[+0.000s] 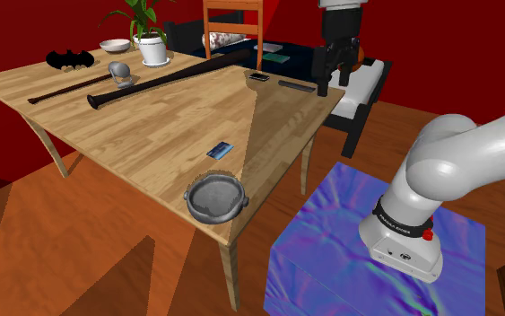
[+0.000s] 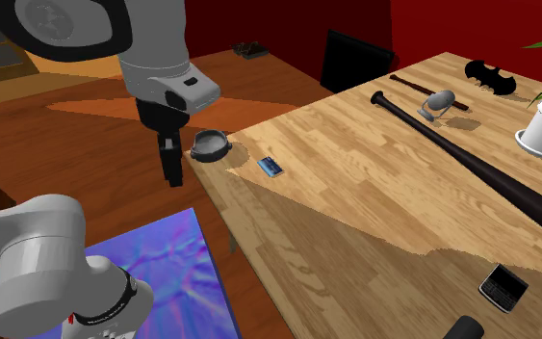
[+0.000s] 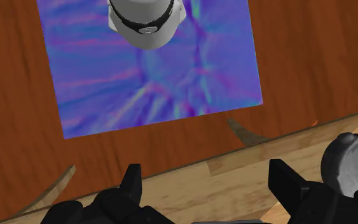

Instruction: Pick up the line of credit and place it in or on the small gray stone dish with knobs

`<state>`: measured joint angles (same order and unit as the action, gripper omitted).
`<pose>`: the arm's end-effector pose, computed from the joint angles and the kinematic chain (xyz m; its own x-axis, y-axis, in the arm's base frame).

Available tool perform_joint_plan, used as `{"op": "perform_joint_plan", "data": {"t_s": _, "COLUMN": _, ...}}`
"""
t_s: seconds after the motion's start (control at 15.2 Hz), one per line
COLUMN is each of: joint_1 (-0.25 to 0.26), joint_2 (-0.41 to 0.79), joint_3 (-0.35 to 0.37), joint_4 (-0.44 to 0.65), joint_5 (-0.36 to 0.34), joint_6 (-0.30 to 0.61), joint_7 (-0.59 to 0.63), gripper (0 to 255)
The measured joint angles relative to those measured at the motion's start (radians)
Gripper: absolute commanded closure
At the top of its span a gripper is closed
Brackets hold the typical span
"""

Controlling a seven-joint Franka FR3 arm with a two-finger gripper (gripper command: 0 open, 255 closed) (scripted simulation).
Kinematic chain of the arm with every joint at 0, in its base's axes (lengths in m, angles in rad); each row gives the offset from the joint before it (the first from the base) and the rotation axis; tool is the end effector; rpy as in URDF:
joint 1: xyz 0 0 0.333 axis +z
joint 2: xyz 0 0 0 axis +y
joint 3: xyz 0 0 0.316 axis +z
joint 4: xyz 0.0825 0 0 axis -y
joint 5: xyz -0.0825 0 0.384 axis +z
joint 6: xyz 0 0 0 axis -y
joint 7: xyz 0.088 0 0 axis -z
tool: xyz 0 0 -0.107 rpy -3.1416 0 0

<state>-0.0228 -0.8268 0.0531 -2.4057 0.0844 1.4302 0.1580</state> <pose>0.2791 0.0228 0.5679 0.9783 -0.1384 -0.1540 -0.1433 -0.9894 -0.0214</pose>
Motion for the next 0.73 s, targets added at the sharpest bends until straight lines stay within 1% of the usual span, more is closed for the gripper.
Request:
{"op": "perform_joint_plan", "data": {"t_s": 0.07, "joint_1": 0.0, "joint_2": 0.0, "joint_3": 0.0, "joint_4": 0.0, "joint_5": 0.0, "joint_6": 0.0, "joint_7": 0.0, "gripper": 0}}
{"op": "perform_joint_plan", "data": {"t_s": 0.2, "joint_1": -0.009, "joint_2": 0.029, "joint_3": 0.019, "joint_4": -0.003, "joint_5": 0.034, "joint_6": 0.022, "joint_7": 0.054, "gripper": 0}}
{"op": "perform_joint_plan", "data": {"t_s": 0.73, "joint_1": -0.062, "joint_2": 0.262, "joint_3": 0.119, "joint_4": 0.017, "joint_5": 0.231, "joint_6": 0.197, "joint_7": 0.382, "gripper": 0}}
